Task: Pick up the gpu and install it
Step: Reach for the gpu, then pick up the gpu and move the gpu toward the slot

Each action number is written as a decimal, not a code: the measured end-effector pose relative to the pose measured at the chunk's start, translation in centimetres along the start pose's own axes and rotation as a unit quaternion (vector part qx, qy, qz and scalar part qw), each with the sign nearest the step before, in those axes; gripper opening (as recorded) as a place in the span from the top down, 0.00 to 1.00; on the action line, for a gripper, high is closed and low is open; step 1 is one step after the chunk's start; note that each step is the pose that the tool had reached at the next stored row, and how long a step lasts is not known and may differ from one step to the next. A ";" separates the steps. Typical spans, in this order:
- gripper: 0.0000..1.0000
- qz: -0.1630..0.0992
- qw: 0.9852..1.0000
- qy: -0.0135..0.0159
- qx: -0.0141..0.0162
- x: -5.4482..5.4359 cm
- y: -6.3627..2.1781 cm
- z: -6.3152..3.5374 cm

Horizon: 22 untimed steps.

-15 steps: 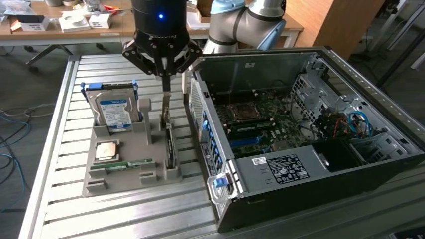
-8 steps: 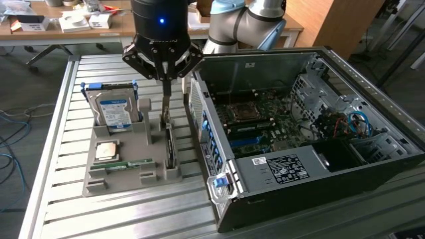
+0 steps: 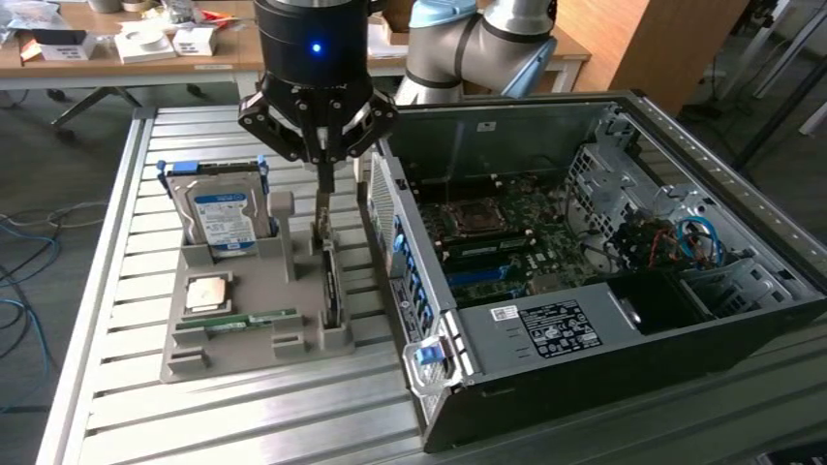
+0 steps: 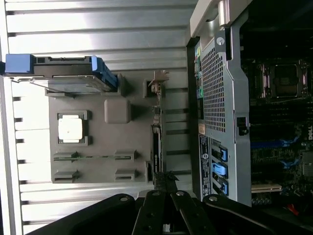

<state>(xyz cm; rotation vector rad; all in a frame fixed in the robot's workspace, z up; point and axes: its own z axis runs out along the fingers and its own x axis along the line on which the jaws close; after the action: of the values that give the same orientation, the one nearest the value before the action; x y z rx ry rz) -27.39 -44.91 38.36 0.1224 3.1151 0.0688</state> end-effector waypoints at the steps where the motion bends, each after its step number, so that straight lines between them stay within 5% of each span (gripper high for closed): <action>1: 0.89 0.000 1.000 0.000 0.000 0.0 0.00 0.00; 22: 0.89 0.000 1.000 0.000 0.000 0.1 -0.18 0.00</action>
<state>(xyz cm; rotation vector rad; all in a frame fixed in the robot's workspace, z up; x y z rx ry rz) -27.50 -45.08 38.35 0.1225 3.1151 0.0688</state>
